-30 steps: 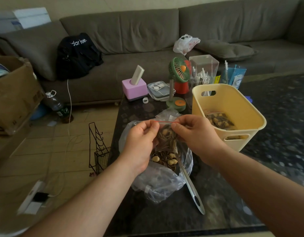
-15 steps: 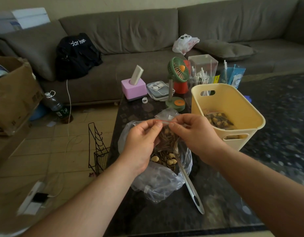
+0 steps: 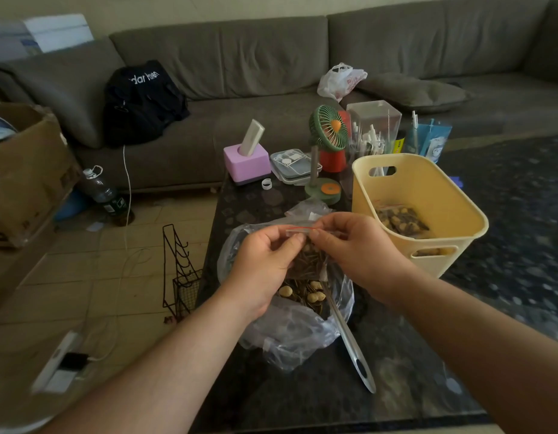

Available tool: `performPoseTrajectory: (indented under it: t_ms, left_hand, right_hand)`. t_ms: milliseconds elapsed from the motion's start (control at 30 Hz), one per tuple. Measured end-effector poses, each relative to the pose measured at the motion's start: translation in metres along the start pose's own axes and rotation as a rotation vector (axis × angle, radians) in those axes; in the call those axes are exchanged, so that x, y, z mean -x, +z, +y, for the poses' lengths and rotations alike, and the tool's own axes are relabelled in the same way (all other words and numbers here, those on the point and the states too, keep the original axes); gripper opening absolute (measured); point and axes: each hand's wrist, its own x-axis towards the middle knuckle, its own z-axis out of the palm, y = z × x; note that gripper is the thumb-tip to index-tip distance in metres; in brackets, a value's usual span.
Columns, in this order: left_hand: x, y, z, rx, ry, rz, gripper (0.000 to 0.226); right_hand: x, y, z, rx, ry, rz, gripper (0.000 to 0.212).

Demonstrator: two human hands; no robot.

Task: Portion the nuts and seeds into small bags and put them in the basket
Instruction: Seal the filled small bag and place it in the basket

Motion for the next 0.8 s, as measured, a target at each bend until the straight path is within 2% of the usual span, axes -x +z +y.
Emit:
performPoseTrajectory:
  t_ms: [200,400,800]
  left_hand:
    - [0.001,0.0008,0.0022,0.03,-0.008,-0.018,0.017]
    - [-0.0001,-0.0014,0.0026,0.089,0.005,0.035,0.01]
    - [0.0039,0.0051,0.007,0.145,-0.009,-0.005,0.02]
  right_hand:
    - [0.0,0.002,-0.0015,0.003,-0.007,0.021,0.004]
    - [0.0002,-0.0016,-0.003,-0.069,0.006,0.048,0.007]
    - [-0.0008,-0.0001,-0.0032,-0.061,-0.034,0.001,0.006]
